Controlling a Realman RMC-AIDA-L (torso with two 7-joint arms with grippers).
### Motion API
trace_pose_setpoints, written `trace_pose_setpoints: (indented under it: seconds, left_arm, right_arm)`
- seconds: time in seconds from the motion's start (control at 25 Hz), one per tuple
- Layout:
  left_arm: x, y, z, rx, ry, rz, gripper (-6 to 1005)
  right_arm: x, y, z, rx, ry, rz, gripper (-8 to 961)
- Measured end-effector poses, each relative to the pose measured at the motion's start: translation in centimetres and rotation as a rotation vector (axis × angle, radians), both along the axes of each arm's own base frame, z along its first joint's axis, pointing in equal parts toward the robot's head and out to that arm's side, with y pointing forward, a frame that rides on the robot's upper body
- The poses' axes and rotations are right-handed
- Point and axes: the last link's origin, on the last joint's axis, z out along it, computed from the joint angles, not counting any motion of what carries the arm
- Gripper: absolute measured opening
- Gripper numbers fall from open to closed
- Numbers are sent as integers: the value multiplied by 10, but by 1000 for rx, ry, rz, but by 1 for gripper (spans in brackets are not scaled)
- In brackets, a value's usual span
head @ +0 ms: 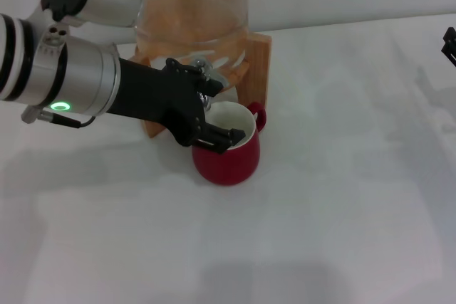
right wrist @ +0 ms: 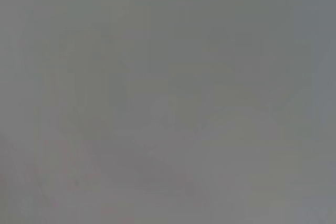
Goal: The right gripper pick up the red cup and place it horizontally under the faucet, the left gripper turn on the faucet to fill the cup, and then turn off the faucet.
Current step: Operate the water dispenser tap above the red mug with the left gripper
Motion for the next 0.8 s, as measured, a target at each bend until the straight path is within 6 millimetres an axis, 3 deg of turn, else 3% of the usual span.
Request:
trace_pose_setpoints:
  seconds: [0.8]
  left_arm:
    - [-4,1,3,12,13,27,836]
  right_arm:
    - [1,-2,0,3,1,-2,844]
